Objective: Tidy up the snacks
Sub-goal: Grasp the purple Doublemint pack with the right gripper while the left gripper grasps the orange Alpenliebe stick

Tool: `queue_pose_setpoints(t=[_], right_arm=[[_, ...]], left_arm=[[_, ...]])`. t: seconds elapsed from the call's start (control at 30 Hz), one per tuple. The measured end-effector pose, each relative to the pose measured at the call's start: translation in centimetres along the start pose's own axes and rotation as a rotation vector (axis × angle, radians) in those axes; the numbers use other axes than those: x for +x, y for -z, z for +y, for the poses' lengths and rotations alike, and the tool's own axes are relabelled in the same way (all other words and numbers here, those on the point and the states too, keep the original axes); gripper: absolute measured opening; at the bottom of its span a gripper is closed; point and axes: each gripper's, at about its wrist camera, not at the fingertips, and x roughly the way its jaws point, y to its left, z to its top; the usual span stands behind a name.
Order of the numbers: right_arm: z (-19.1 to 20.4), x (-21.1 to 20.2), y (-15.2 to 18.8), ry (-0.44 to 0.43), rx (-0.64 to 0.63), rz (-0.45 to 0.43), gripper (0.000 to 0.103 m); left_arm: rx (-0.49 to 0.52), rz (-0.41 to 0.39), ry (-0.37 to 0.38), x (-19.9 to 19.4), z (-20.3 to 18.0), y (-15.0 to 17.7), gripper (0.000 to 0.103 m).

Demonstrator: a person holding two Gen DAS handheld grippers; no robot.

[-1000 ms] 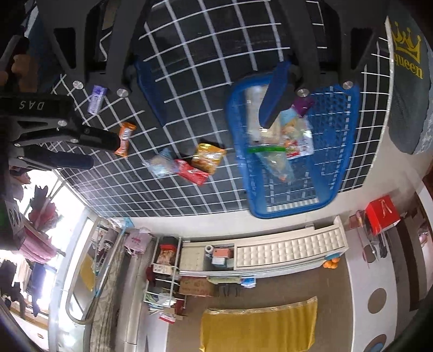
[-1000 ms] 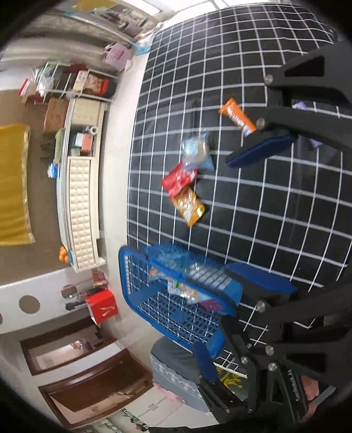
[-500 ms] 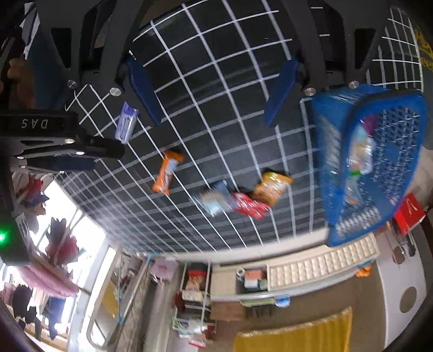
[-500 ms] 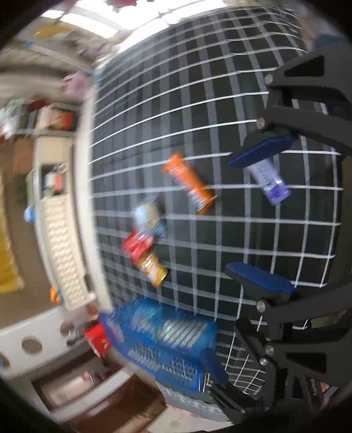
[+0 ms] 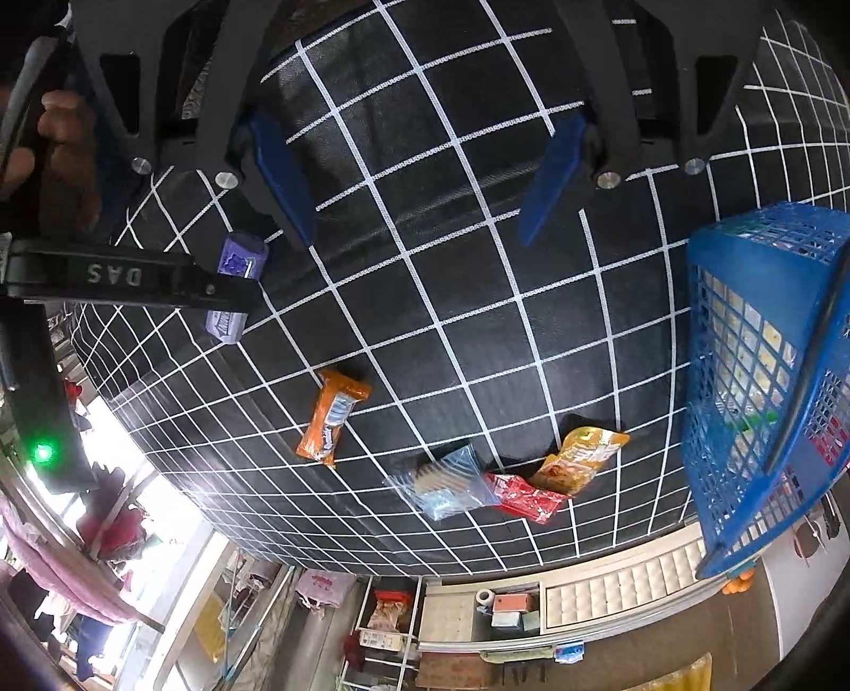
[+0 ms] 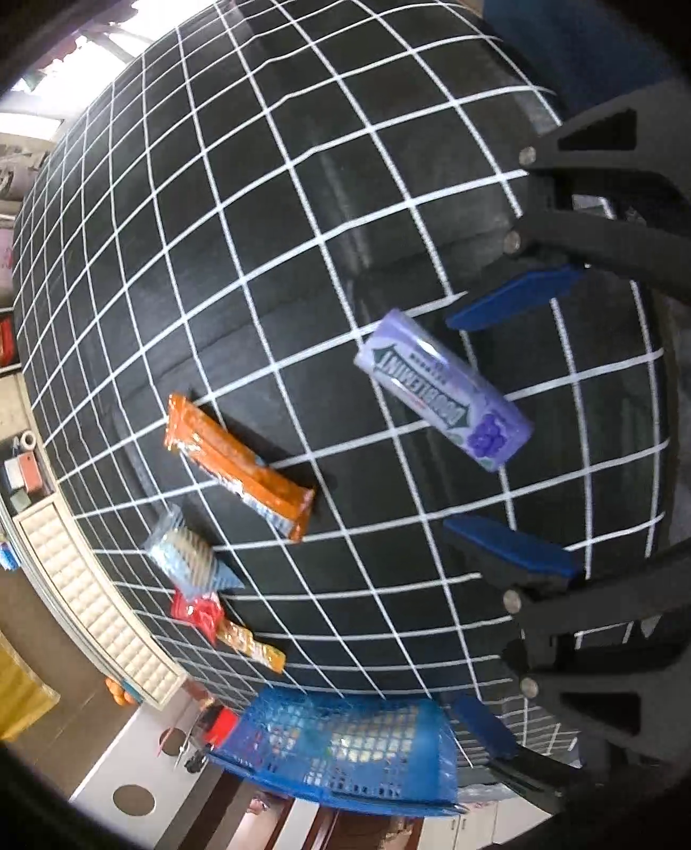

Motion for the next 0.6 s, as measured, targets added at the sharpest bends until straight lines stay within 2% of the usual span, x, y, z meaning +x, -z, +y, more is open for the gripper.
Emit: queue_pose_setpoints(t=[0.13,0.2,0.23,0.27,0.4,0.6], right_arm=[[-0.1,1.2,-0.4,0.041,0.021,0.013,0.075],[-0.6,1.6,-0.6,0.06,0.044,0.017,0.066],[-0.7,1.9,-0.8,0.056,0.058,0.029,0.065],[-0.7,1.9,-0.8,0.062,0.058,0.007,0.061],[-0.1,2.5,-0.8,0.098,0.023,0.016,0.047],[1.4,2.9,0.0,0.157,-0.072,-0.02,0.042]], left_arm=[[0.023,0.003,0.017,0.3,-0.1,-0.2,0.077],[0.034,0.002,0.018,0.5,-0.2,-0.3,0.077],[0.037,0.004,0.019,0.7,-0.1,-0.4,0.077],[0.036,0.005,0.022,0.9,-0.1,-0.5,0.077],[0.032,0.007,0.028,1.2,0.1,-0.8,0.077],[0.035,0.015,0.002,1.1,0.1,-0.9,0.077]])
